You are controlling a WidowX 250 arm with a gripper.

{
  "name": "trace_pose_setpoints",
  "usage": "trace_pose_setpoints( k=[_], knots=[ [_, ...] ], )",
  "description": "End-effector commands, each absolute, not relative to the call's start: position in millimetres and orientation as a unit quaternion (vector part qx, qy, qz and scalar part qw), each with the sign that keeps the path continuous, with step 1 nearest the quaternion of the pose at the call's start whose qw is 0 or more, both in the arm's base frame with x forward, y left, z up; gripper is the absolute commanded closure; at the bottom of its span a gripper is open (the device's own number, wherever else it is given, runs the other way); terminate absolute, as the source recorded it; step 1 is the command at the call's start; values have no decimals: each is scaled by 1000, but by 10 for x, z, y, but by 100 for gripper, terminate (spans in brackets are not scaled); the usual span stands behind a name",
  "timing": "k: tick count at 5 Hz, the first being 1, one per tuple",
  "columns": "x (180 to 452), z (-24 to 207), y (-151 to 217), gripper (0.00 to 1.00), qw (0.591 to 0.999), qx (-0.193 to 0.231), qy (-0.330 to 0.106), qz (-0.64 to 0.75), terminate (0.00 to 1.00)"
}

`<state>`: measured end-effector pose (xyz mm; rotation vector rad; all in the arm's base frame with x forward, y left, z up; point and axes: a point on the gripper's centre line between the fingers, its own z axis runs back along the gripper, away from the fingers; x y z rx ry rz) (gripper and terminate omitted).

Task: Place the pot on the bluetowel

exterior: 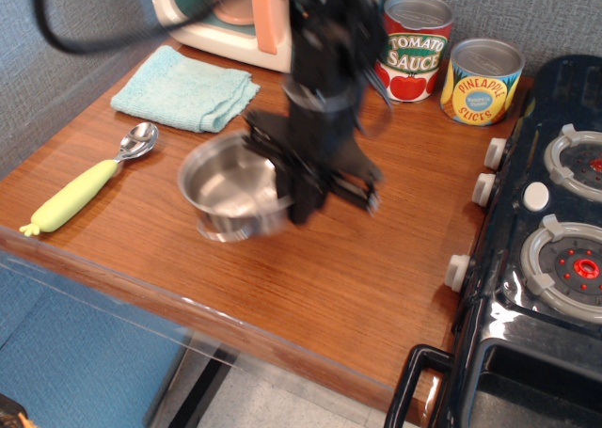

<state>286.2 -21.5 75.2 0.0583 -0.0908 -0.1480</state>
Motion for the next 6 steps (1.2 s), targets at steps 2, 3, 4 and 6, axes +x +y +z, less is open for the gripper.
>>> trace_pose_setpoints(
  k=[2, 3, 4, 6],
  knots=[
    [3877, 978, 737, 100, 995, -14, -47, -87, 0],
    [4112, 865, 950, 100, 994, 18, -46, -95, 0],
    [4182, 778, 1110, 100, 994, 46, -38, -92, 0],
    [4179, 658, 1406, 100, 990, 121, -17, -69, 0]
  ],
)
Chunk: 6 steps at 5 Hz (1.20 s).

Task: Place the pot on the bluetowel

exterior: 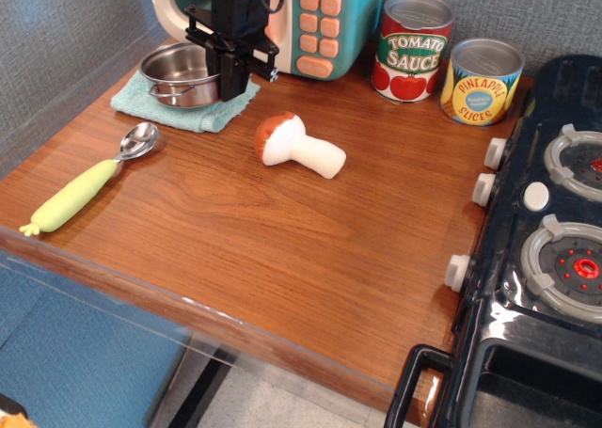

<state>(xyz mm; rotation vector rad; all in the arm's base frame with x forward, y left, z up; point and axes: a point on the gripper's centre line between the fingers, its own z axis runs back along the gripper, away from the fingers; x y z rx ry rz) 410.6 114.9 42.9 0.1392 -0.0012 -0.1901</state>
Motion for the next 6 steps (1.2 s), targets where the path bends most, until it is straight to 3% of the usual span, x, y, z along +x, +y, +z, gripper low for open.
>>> trace_pose_setpoints(
  k=[1, 2, 3, 4, 6],
  knots=[
    [4146, 559, 1558, 100, 991, 132, 1, -33, 0],
    [4147, 528, 1556, 0, 994, 111, 0, -23, 0],
    [4161, 597, 1463, 0, 995, 88, -19, -34, 0],
    [4140, 860, 1301, 0, 996, 64, -45, -52, 0],
    [4036, 1013, 1085, 0, 992, 78, -62, -81, 0]
  ],
)
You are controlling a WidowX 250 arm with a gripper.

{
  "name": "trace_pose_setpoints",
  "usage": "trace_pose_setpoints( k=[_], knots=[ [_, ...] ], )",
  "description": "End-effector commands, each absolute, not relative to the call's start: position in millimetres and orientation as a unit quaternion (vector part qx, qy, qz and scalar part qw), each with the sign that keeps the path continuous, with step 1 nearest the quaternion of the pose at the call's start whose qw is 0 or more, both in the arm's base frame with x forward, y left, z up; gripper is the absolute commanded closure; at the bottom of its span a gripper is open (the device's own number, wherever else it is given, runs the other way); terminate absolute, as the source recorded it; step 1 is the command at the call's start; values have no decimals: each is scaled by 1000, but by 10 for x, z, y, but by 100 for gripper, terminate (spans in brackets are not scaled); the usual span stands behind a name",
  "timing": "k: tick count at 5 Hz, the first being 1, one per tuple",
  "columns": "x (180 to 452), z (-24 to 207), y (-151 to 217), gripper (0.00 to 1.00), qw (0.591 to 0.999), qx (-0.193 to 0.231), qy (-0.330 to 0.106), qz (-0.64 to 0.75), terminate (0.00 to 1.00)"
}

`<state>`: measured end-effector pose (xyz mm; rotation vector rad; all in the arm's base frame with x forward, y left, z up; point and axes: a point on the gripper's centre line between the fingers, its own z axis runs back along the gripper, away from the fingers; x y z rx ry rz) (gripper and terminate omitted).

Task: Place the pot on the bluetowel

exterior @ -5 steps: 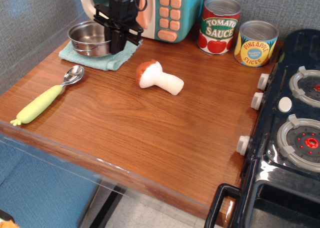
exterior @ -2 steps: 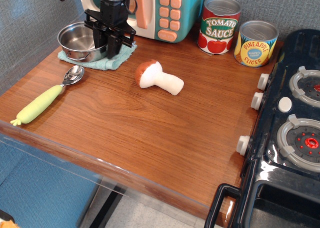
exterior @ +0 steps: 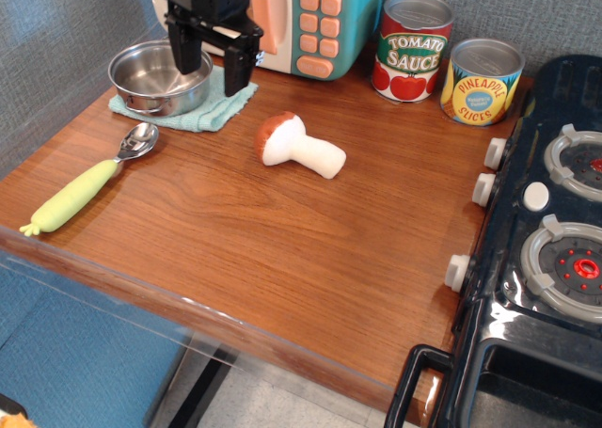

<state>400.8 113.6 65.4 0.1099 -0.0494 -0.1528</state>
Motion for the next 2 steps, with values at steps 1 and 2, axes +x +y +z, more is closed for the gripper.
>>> trace_pose_setpoints(
  k=[1, 2],
  knots=[
    [4036, 1013, 1085, 0, 992, 78, -62, -81, 0],
    [4036, 1013, 1085, 0, 992, 78, -62, -81, 100]
  ],
)
